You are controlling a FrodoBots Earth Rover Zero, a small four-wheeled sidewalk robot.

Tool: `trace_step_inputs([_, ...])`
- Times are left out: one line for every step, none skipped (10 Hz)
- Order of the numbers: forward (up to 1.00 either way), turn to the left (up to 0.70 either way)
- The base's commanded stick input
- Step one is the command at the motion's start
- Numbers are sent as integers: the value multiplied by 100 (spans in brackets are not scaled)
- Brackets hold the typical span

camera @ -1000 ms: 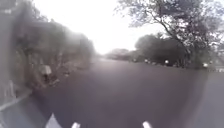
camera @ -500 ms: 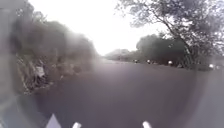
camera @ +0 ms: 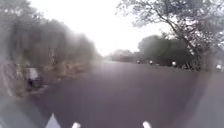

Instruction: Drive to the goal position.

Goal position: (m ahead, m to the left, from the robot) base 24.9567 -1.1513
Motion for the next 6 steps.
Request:
trace_step_inputs([70, 0])
trace_step_inputs([70, 0])
trace_step_inputs([70, 0])
trace_step_inputs([70, 0])
trace_step_inputs([70, 0])
trace_step_inputs([70, 0])
